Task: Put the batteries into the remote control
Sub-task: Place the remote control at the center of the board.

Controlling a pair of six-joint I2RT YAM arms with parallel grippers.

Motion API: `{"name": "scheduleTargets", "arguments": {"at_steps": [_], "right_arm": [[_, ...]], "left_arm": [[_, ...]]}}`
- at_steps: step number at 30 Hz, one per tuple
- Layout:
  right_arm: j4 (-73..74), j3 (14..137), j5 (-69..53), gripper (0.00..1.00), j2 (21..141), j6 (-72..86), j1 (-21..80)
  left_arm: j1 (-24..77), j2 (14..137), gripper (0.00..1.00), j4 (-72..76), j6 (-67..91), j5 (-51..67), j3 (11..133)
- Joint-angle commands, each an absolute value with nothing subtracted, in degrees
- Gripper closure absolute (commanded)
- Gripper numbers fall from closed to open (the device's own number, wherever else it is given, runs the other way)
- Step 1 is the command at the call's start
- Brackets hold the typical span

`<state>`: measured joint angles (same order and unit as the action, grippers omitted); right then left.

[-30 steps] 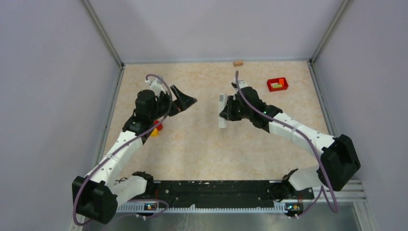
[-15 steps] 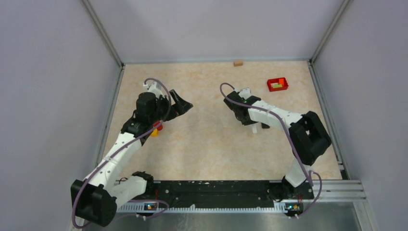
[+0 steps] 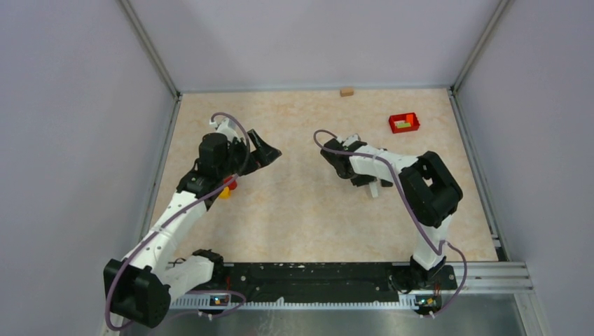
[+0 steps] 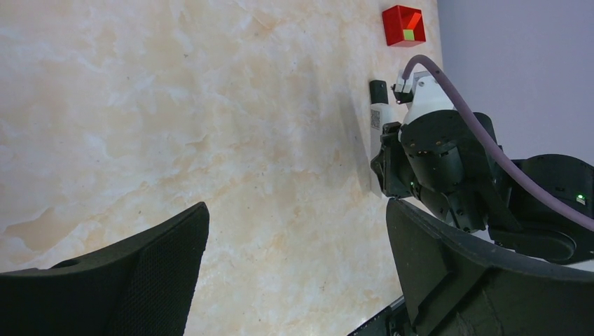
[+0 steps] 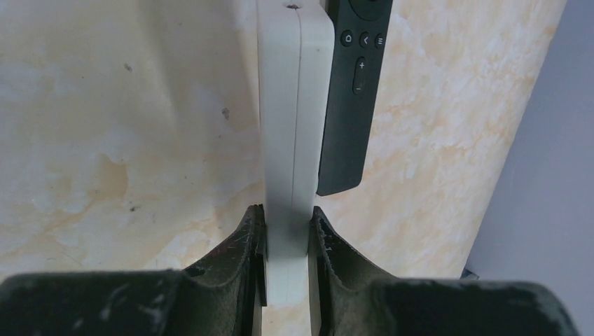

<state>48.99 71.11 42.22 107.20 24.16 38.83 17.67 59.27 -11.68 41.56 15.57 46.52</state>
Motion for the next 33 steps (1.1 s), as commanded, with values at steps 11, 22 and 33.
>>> {"name": "scheduleTargets", "arguments": {"at_steps": [11, 22, 33], "right_arm": [[44.71, 73.13, 31.42, 0.62, 102.81, 22.19, 38.67], [38.46, 69.99, 21.27, 0.56, 92.00, 21.66, 38.55], [34.73, 62.30, 28.80, 0.54, 67.98, 26.43, 36.83]], "left_arm": [[17.47, 61.74, 0.01, -11.54, 40.98, 16.94, 50.62], [17.49, 61.35, 0.01, -15.33, 39.29, 15.80, 53.29], [17.40, 55.65, 0.01, -20.01, 36.30, 9.55, 55.20]]}}
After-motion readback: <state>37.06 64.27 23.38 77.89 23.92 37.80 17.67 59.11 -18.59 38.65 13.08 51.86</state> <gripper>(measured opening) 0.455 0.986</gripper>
